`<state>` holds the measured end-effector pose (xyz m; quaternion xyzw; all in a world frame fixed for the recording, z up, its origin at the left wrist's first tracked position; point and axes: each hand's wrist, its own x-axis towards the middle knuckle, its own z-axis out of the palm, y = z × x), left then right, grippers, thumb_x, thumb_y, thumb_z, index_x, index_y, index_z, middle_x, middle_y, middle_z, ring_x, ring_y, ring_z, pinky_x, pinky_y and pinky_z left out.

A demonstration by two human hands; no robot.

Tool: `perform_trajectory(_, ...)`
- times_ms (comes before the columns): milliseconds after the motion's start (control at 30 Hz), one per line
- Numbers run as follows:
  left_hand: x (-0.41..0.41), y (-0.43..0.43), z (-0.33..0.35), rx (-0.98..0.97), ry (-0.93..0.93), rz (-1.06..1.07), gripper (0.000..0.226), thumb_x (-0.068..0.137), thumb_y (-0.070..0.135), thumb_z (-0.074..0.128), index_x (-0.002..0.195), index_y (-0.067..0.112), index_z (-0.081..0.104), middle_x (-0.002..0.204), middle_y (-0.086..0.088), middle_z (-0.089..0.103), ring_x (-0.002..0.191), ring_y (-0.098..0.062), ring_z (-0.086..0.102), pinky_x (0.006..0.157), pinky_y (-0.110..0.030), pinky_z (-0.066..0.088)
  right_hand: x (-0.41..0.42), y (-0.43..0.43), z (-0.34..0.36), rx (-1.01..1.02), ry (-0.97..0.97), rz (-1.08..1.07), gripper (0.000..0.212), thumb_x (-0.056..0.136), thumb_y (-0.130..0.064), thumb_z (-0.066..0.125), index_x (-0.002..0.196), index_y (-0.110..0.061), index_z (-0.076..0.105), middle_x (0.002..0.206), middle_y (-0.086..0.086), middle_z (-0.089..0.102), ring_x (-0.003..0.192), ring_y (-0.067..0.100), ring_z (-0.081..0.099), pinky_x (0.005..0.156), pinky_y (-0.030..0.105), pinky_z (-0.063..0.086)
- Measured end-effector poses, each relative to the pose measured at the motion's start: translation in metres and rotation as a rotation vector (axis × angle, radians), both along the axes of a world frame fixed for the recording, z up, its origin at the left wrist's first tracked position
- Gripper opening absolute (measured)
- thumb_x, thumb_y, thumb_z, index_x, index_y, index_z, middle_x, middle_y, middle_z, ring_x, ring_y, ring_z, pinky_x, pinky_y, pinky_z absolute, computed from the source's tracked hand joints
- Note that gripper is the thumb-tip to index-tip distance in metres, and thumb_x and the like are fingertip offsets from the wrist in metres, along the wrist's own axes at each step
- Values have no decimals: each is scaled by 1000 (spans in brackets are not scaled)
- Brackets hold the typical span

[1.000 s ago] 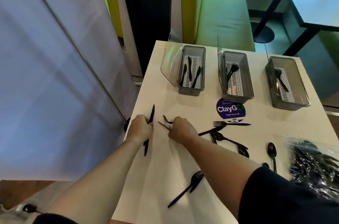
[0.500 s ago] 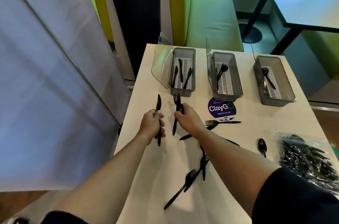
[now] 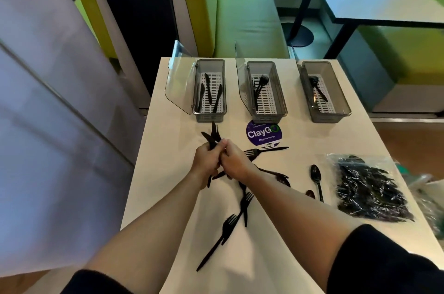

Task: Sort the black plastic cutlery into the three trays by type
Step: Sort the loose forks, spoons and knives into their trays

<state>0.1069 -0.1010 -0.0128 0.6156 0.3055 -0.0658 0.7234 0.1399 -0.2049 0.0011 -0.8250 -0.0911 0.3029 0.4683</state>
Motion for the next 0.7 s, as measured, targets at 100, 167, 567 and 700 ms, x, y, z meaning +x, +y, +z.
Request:
perform_trajectory(100,1,-5,-5,47,19,24,25,100,37,59,101,14,69,65,1,55,46,-9,38,40,-23,28,1,-9,2,0,-27,15,15,100,-18,52,113,-15,58,77,6,65,54,17,55,46,32,44)
perform_trajectory(167,3,-6,-3,68,33,48,24,102,33,54,99,13,67,68,-1,57,48,-11,42,41,-23,29,3,-17,8,3,-10,35,15,98,-20,62,111,-13,60,80,9,70,57,22,61,50,34,49)
perform_trajectory(567,12,-12,0,221,22,-51,39,108,36,39,77,15,47,61,-3,52,52,-15,41,46,-25,30,63,-95,16,-488,-387,153,45,86,-39,76,124,-21,60,128,0,56,118,21,51,98,38,48)
perform_trajectory(700,6,-18,-9,266,9,-93,42,108,36,39,73,14,48,56,-3,47,51,-17,44,55,-28,37,62,-106,5,-740,-401,322,81,74,-56,80,141,-23,47,142,3,43,130,27,40,103,48,46)
